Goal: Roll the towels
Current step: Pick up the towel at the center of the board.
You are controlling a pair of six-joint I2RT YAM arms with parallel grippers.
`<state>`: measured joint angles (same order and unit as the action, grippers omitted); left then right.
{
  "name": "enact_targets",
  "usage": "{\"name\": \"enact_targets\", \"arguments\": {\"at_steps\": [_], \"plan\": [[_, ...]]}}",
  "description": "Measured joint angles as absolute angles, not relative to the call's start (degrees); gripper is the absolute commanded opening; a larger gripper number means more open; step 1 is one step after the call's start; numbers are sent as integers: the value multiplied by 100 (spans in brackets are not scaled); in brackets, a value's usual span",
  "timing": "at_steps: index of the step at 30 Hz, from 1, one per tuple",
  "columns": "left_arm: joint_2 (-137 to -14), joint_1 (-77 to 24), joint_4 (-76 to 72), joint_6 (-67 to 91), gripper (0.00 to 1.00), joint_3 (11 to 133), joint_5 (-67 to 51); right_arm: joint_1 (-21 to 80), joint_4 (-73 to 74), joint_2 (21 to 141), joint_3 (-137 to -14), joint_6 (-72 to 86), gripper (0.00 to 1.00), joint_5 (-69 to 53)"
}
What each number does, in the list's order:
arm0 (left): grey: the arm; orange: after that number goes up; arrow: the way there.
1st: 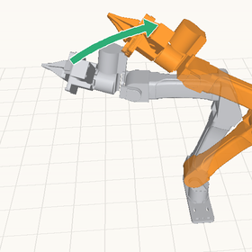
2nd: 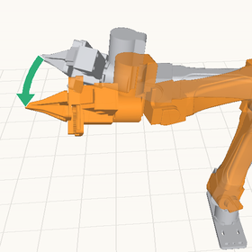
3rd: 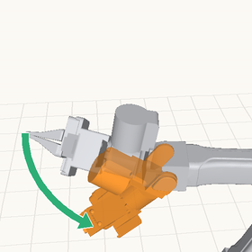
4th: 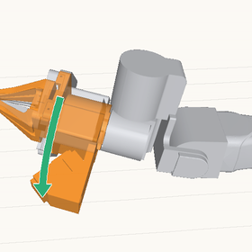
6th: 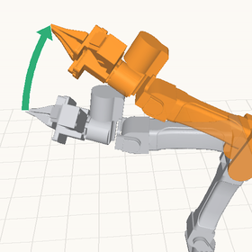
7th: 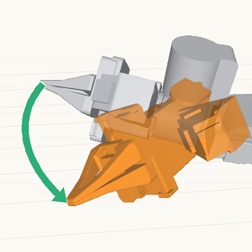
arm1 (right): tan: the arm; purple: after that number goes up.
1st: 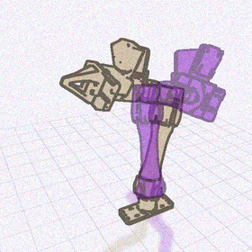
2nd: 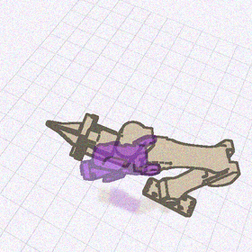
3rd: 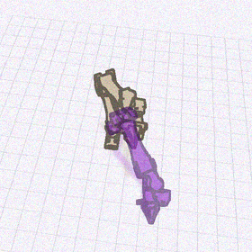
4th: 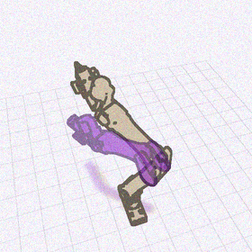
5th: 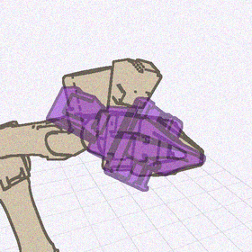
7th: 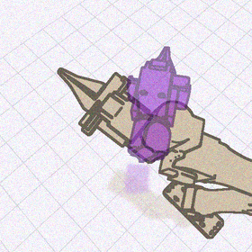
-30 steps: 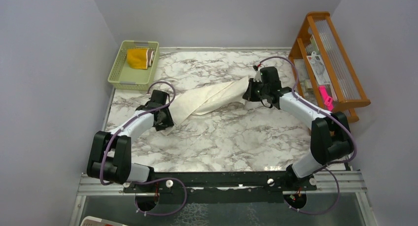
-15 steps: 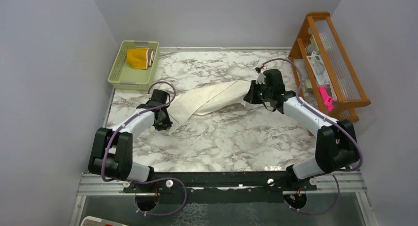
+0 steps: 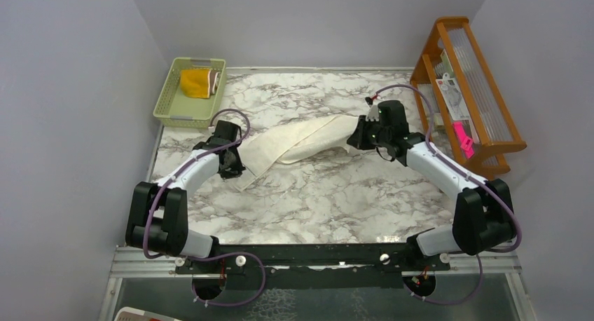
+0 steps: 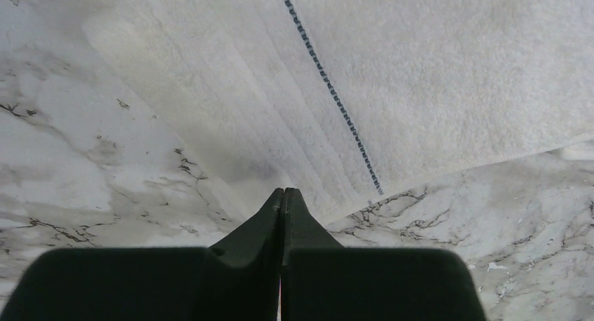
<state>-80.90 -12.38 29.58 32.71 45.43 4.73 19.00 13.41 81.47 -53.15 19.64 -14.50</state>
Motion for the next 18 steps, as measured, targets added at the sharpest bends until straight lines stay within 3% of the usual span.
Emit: {"name": "enact_targets", "arguments": {"at_steps": [2,4,6,18], "plan": [[-8075,-1192,3009,3256,1,4619,467,1900,1347,8053,-5269,1964,1,-1450],[-8040,-1127,3065,3238,34,4694,451,1900,1354,7957,-5242,1964,1,-1450],[-7999,-1061,3140,3179,45,4772,397,1900,1363,7874,-5240,1964,1,-1466],[-7677,-1168,3131,3538,44,3874,23,1900,1361,7789,-5122,1970,1,-1651]]}}
